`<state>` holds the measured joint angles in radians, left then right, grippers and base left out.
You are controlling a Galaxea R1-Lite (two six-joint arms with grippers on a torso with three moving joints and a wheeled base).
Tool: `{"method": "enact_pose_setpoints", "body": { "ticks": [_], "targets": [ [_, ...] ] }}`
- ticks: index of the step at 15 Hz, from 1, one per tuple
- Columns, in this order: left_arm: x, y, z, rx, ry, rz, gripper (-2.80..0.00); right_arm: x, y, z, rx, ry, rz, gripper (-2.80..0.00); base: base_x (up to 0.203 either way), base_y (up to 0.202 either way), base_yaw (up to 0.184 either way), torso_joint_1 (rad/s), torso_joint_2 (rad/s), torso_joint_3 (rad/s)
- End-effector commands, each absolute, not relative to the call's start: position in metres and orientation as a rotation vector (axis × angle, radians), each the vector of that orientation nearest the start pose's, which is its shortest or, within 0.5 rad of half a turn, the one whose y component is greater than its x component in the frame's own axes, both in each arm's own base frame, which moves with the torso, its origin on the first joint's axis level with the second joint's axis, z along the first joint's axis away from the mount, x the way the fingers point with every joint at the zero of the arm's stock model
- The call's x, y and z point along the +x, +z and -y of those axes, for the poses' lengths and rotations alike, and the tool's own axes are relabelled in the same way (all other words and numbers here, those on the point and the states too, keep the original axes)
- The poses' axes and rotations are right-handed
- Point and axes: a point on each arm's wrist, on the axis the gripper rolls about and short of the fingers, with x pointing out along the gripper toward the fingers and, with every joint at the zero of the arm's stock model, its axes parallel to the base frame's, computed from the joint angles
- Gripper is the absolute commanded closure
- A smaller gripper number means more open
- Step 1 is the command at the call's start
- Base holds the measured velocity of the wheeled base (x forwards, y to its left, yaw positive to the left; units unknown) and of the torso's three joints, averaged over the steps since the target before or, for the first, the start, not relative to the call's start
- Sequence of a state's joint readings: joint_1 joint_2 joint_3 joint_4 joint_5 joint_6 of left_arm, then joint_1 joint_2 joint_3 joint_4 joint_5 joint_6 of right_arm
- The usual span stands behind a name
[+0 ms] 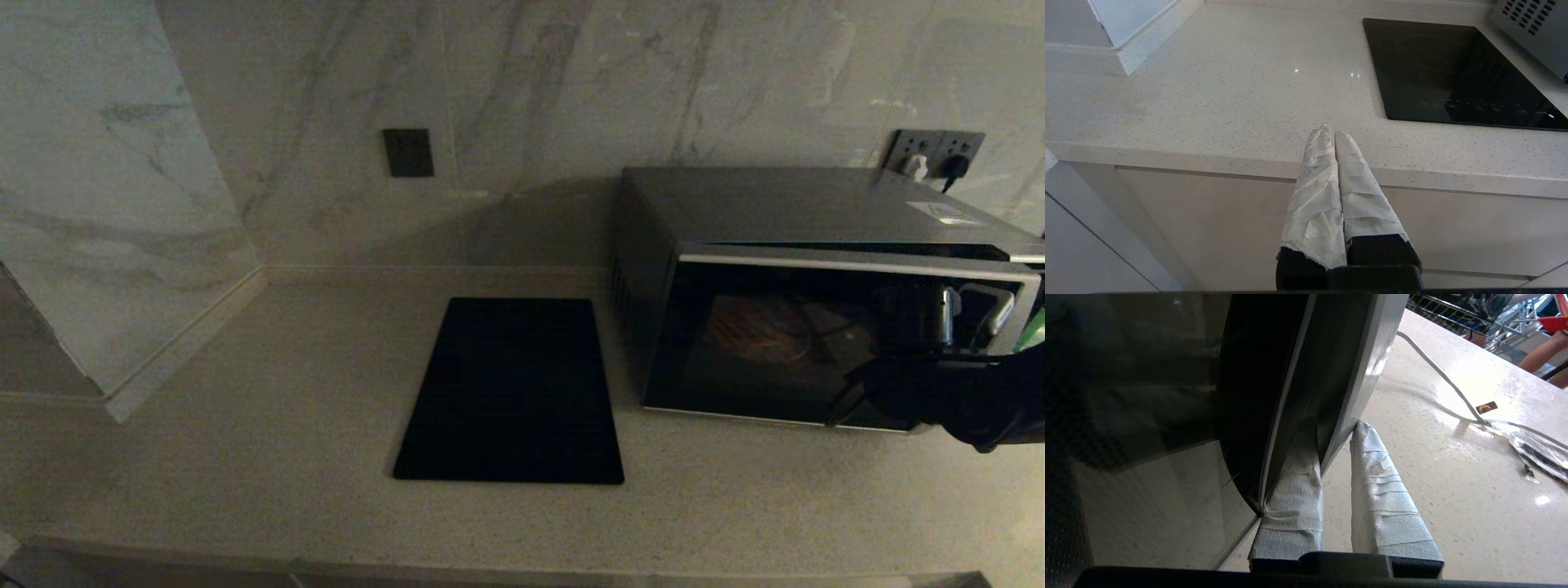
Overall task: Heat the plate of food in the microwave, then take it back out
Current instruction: Open the microwave oven
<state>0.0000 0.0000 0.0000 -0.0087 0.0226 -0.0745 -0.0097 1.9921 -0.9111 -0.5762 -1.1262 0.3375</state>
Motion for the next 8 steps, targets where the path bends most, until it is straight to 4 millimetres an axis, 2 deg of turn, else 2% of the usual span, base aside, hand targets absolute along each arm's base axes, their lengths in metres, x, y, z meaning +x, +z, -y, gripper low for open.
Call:
{"method": "enact_pose_setpoints", "body": {
  "ticks": [1,8],
  "targets": [
    [-0.0228,0.0764,-0.0005,-0.075,0.023,0.010,0.00,0.3462,0.1101,0.0158,0.029,-1.143,-0.252,0.00,0.000,0.000,0.000,0.000,0.00,0.000],
    [-0.0228,0.0764,-0.0005,-0.075,0.023,0.009,0.00,0.3431,0.1118,0.0062,0.028,-1.116,-0.250,0.00,0.000,0.000,0.000,0.000,0.00,0.000]
  ]
}}
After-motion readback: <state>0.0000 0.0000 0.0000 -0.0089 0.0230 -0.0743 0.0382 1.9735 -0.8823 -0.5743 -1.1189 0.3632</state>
